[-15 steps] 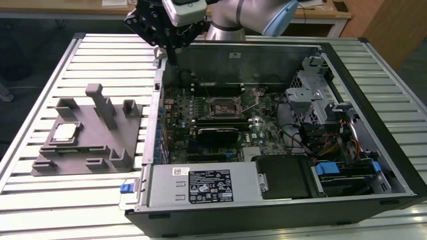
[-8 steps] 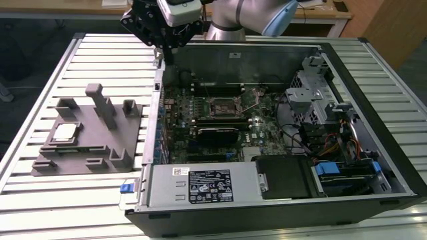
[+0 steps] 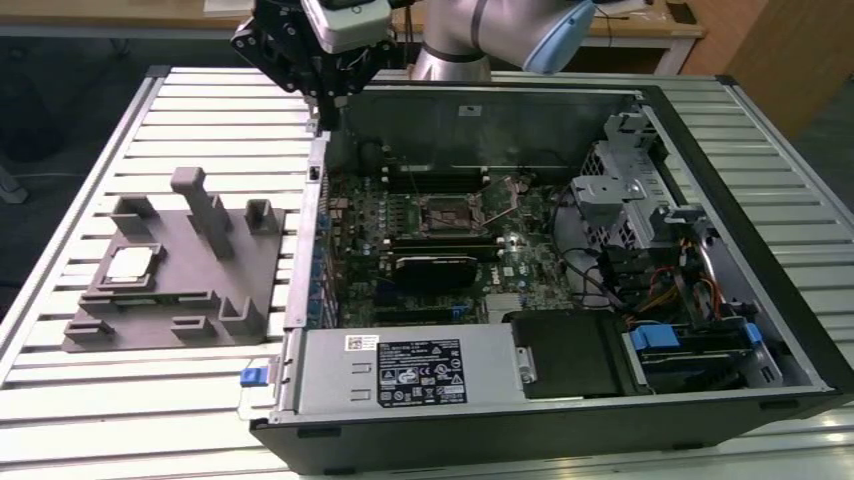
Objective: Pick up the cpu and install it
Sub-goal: 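Reach for the cpu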
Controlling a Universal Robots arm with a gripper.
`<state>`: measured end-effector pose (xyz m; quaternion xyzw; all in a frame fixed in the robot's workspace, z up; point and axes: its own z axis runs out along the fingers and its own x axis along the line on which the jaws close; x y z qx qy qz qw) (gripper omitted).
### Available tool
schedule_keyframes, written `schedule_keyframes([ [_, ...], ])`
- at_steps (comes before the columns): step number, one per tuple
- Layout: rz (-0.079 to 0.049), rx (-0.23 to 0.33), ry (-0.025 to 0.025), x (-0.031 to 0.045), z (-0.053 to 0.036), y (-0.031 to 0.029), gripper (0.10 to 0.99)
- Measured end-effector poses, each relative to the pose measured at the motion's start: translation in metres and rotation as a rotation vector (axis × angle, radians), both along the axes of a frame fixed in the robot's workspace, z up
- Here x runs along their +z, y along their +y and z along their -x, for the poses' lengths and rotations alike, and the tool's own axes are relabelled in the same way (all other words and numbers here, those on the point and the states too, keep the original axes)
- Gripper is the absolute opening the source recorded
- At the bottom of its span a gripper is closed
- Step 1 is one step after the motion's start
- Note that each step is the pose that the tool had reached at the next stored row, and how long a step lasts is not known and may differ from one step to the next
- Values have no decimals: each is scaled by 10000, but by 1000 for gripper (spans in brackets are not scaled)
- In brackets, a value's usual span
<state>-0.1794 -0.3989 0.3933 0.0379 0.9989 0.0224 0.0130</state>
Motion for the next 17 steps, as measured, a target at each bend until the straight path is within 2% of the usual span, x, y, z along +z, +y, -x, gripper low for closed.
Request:
schedule_keyframes([
  [17,0,0,0,-2,196,0,106],
])
